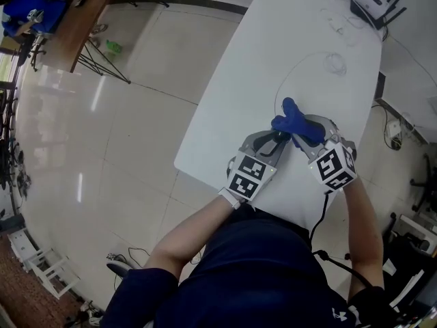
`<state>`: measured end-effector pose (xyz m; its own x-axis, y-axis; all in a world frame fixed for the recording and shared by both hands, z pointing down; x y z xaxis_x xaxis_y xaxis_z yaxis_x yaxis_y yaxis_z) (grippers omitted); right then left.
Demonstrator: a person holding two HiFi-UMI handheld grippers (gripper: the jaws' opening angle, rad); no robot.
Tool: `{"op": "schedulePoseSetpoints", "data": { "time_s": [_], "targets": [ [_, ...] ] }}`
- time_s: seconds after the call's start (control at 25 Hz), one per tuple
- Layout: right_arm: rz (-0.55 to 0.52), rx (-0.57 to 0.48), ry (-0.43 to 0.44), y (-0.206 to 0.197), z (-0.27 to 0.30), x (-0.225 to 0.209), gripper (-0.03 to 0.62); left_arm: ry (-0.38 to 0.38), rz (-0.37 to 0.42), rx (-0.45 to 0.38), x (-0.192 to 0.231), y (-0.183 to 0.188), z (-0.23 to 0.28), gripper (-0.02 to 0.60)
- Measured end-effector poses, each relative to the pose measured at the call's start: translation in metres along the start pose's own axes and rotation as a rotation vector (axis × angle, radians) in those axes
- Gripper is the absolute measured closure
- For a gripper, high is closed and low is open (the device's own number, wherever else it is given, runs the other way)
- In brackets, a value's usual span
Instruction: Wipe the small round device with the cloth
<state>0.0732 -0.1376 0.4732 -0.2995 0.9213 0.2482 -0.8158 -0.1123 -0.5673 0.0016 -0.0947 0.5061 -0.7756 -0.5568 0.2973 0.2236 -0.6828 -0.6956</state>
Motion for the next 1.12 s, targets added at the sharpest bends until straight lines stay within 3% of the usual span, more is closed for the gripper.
{"op": "schedulePoseSetpoints", "data": {
  "time_s": [0.44,0.6,0.72,0.84,0.96,1.04,1.12],
  "targets": [
    [0.085,0.260,0.173,-0.059,0.066,0.000,0.447,0.003,-0.014,-0.014,0.006,0.000,0.001,0.490],
    [0.203,0.355,0.223,-0.072,0.085,0.007,0.447,0.018,-0.003,0.009,0.006,-0.002,0.002,0.491],
    [0.322,0.331,0.198,-0.080,0.081,0.002,0.447,0.014,0.006,0.027,0.005,-0.002,0.001,0.487],
    [0.394,0.215,0.120,-0.071,0.054,-0.010,0.447,0.015,0.001,0.033,0.005,-0.002,-0.003,0.466],
    [0.280,0.109,-0.006,-0.044,0.015,-0.019,0.447,0.023,0.017,0.023,0.003,-0.002,-0.006,0.466],
    [0.105,0.074,-0.086,-0.020,-0.006,-0.017,0.447,0.010,0.036,0.027,-0.001,-0.001,-0.004,0.466],
    [-0.070,0.046,-0.110,-0.001,-0.017,-0.005,0.447,-0.005,0.043,0.032,-0.005,-0.002,0.000,0.466]
  ]
}}
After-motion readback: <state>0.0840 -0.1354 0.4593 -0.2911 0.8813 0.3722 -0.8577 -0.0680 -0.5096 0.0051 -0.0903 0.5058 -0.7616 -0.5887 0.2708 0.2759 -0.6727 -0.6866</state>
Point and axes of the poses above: the fingertips, and each gripper's own axes: z forward along the fingers, x to its left, y out of its top, the point moved 4 cm from there along -z, backward along the fingers, and after that the axes turned 9 degrees about x, right-handed, at the moved point
